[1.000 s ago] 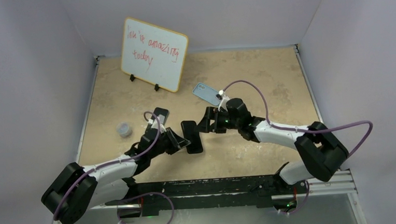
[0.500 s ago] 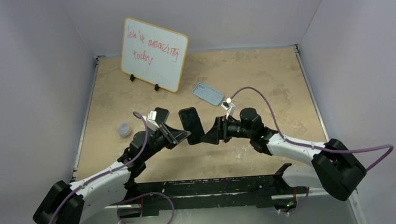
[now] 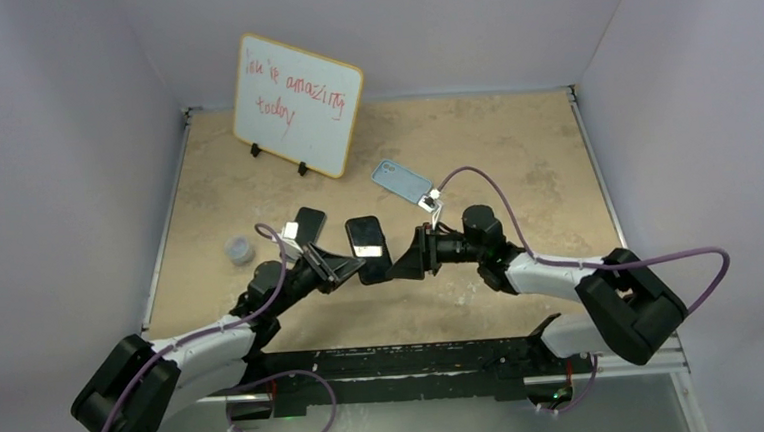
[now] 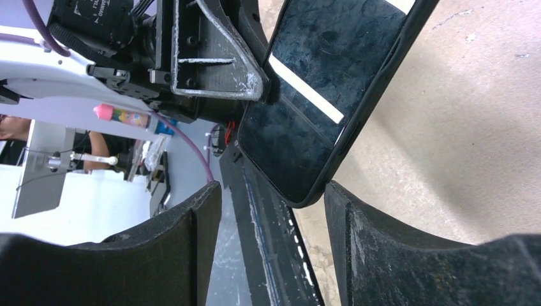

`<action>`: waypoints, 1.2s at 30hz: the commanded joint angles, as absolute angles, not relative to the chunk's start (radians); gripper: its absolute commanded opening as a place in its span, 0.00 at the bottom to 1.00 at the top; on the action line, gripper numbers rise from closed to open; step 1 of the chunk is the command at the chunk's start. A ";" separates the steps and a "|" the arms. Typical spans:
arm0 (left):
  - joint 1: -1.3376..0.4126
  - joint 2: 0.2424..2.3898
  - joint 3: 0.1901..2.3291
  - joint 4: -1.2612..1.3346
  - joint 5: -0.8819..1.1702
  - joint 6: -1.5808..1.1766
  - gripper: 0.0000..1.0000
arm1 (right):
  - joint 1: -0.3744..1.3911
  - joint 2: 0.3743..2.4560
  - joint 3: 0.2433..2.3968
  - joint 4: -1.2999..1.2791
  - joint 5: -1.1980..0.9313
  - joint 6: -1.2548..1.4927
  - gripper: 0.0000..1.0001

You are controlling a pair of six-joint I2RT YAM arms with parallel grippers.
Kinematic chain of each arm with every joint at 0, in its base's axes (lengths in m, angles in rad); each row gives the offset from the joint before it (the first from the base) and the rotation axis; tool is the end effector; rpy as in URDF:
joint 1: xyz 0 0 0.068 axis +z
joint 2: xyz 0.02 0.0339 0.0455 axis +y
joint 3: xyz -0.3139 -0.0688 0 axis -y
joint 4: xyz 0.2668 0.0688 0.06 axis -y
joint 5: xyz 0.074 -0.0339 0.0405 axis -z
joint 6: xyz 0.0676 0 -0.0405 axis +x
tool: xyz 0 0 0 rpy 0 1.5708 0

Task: Take the phone out of the phone case
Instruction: Pick up the phone at the center of the board.

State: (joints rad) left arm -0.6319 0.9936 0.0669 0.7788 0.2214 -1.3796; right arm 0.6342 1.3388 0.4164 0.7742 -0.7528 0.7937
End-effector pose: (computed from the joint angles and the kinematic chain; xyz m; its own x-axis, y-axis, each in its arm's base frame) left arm 0.1488 -0.1273 0.1786 -0.7604 -0.6304 -0.1562 0.0261 0.2107 -0.9772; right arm 0.1972 0.2024 0.2244 -0.7800 0.0721 -0.6216 -0.6004 0.1936 0.7759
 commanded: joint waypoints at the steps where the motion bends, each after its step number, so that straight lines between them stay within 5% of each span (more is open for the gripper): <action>1: -0.615 0.969 0.079 0.976 0.265 -1.437 0.00 | 0.639 1.342 0.423 0.890 -0.838 0.812 0.60; 8: -0.603 0.934 0.091 0.968 0.280 -1.432 0.00 | 0.639 1.371 0.436 0.900 -0.857 0.810 0.54; 17: -0.601 0.933 0.098 0.986 0.312 -1.426 0.00 | 0.582 1.432 0.379 1.037 -0.754 0.949 0.67; 28: -0.601 0.992 0.131 1.033 0.379 -1.398 0.00 | 0.574 1.517 0.435 1.316 -0.778 1.132 0.64; 33: -0.601 1.023 0.140 1.068 0.410 -1.394 0.00 | 0.575 1.582 0.456 1.461 -0.791 1.230 0.54; 36: -0.601 1.035 0.152 1.069 0.436 -1.380 0.00 | 0.575 1.643 0.461 1.601 -0.814 1.336 0.34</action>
State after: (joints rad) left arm -0.6041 1.0286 0.0929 0.9279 0.3782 -1.3991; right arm 0.5747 1.5871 0.4282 1.3426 -0.7776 1.1824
